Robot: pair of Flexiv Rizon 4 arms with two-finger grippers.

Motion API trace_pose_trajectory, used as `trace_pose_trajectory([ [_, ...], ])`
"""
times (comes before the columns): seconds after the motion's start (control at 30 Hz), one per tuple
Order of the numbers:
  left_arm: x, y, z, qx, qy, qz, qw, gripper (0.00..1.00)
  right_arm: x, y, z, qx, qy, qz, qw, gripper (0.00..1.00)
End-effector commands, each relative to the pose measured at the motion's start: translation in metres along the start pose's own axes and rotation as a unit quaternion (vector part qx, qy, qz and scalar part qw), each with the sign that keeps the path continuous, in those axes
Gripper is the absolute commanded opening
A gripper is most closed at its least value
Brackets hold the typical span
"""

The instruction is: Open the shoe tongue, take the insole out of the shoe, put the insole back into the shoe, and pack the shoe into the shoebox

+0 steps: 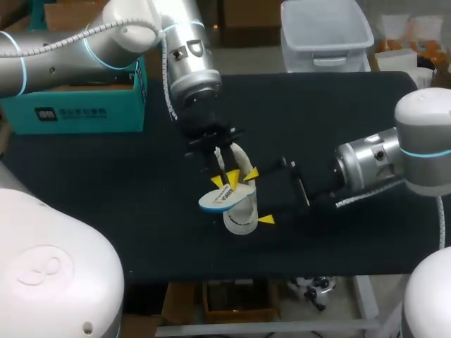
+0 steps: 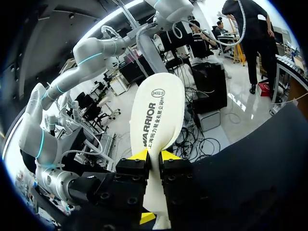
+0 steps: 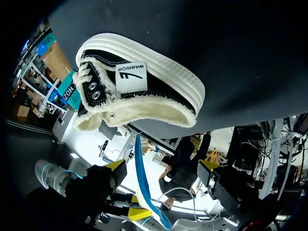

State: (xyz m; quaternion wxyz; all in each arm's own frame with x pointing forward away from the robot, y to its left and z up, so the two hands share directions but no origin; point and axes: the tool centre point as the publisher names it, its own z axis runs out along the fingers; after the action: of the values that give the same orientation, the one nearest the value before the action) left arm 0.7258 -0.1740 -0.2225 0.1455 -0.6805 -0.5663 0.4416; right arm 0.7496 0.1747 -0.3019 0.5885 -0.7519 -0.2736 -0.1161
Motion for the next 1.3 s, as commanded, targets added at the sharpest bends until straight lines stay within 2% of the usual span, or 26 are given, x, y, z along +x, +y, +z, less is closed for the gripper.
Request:
trace_pose_trajectory([
  [0.03, 0.002, 0.003, 0.001, -0.002, 0.001, -0.002, 1.0, 0.0, 0.004, 0.001, 0.001, -0.014, 0.004, -0.017, 1.0, 1.0],
  [0.23, 0.003, 0.011, -0.001, 0.011, 0.005, -0.004, 1.0, 0.0, 0.01, 0.009, 0.0, -0.036, 0.032, -0.071, 0.996, 0.93],
  [0.27, 0.003, 0.012, 0.0, 0.011, 0.006, -0.003, 1.0, 0.0, 0.011, 0.009, 0.0, -0.037, 0.037, -0.076, 0.996, 0.88],
  [0.3, 0.003, 0.014, 0.0, 0.009, 0.009, -0.004, 1.0, 0.0, 0.012, 0.01, 0.0, -0.034, 0.045, -0.082, 0.995, 0.71],
  [0.37, 0.003, 0.016, 0.0, 0.007, 0.012, -0.004, 1.0, 0.0, 0.013, 0.01, 0.001, -0.024, 0.054, -0.084, 0.995, 0.61],
  [0.57, 0.001, 0.023, 0.0, 0.001, 0.019, -0.001, 1.0, 0.0, 0.012, 0.008, 0.011, 0.018, 0.076, -0.075, 0.994, 0.62],
  [0.63, 0.0, 0.024, 0.0, -0.002, 0.021, 0.0, 1.0, 0.0, 0.011, 0.007, 0.012, 0.018, 0.076, -0.076, 0.994, 0.65],
  [0.7, -0.001, 0.025, 0.0, -0.006, 0.023, 0.002, 1.0, 0.0, 0.011, 0.007, 0.014, 0.017, 0.078, -0.079, 0.994, 0.64],
  [0.73, -0.001, 0.026, 0.0, -0.006, 0.024, 0.002, 1.0, 0.0, 0.01, 0.007, 0.014, 0.009, 0.074, -0.08, 0.994, 0.6],
  [0.8, -0.001, 0.027, 0.001, -0.005, 0.03, 0.004, 1.0, 0.0, 0.01, 0.008, 0.014, 0.007, 0.079, -0.089, 0.993, 0.47],
  [1.0, 0.001, 0.029, 0.001, -0.007, 0.037, 0.005, 0.999, 0.0, 0.011, 0.011, 0.013, -0.004, 0.083, -0.108, 0.991, 0.38],
  [1.3, 0.004, 0.029, 0.004, 0.0, 0.047, 0.01, 0.999, 0.0, 0.012, 0.009, 0.011, -0.016, 0.091, -0.124, 0.988, 0.35],
])
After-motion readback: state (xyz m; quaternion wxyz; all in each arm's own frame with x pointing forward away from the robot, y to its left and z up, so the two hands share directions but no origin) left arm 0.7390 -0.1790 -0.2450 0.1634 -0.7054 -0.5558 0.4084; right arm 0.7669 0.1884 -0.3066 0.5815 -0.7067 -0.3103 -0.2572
